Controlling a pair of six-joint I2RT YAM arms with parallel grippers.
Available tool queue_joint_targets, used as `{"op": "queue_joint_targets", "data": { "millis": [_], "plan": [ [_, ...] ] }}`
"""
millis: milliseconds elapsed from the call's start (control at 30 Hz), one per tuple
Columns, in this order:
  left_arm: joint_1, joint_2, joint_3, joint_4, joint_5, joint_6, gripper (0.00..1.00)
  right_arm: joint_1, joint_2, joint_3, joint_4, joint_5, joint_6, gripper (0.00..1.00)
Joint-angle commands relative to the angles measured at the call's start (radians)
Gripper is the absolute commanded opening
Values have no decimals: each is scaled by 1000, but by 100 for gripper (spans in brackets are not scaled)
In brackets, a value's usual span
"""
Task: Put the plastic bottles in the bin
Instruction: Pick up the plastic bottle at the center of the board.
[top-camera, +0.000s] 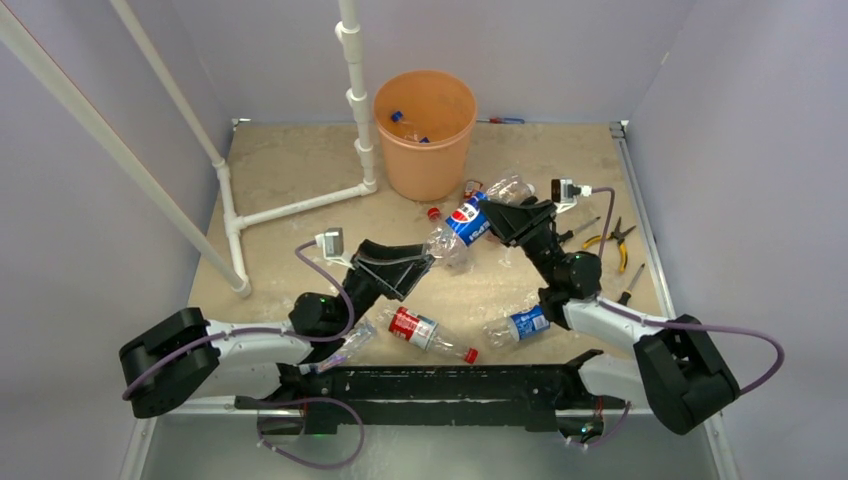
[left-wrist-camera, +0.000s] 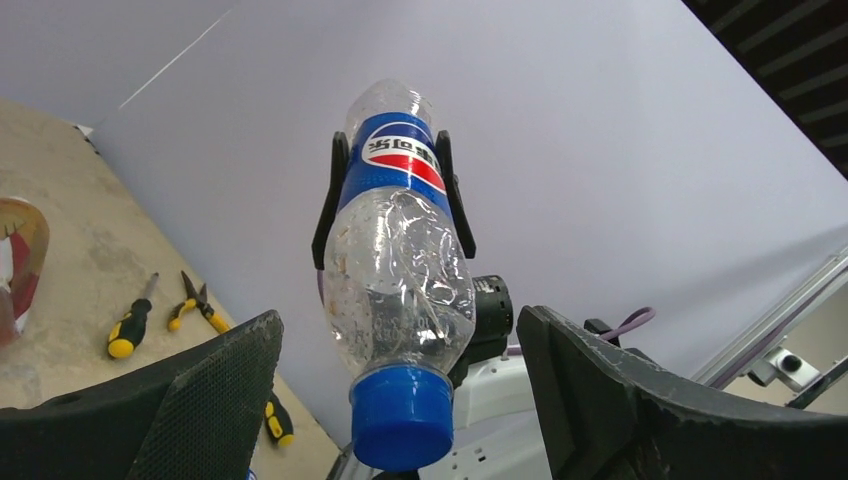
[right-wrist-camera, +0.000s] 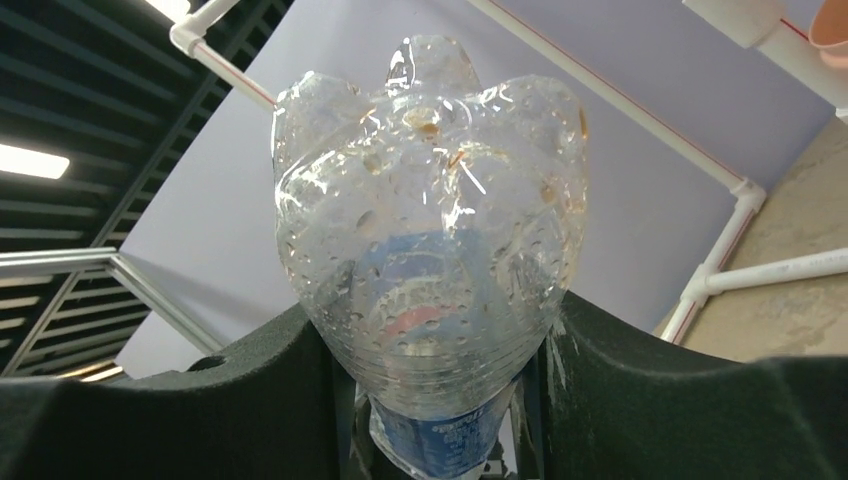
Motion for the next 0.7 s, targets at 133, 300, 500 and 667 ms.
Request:
{"op": "queue_joint_targets", "data": {
  "millis": [133,300,500,667],
  "plan": [
    [3,26,28,334,32,-66,85,0,-9,16,490,122,0,38],
    [3,80,84,333,53,-72,71,9,-1,34,493,124,-8,37],
    [3,100,125,333,20,-54,45,11,-12,14,490,110,-13,37],
    [3,80,127,323,-37,-8,29,12,-72,-19,418,87,-49,37]
  ]
}}
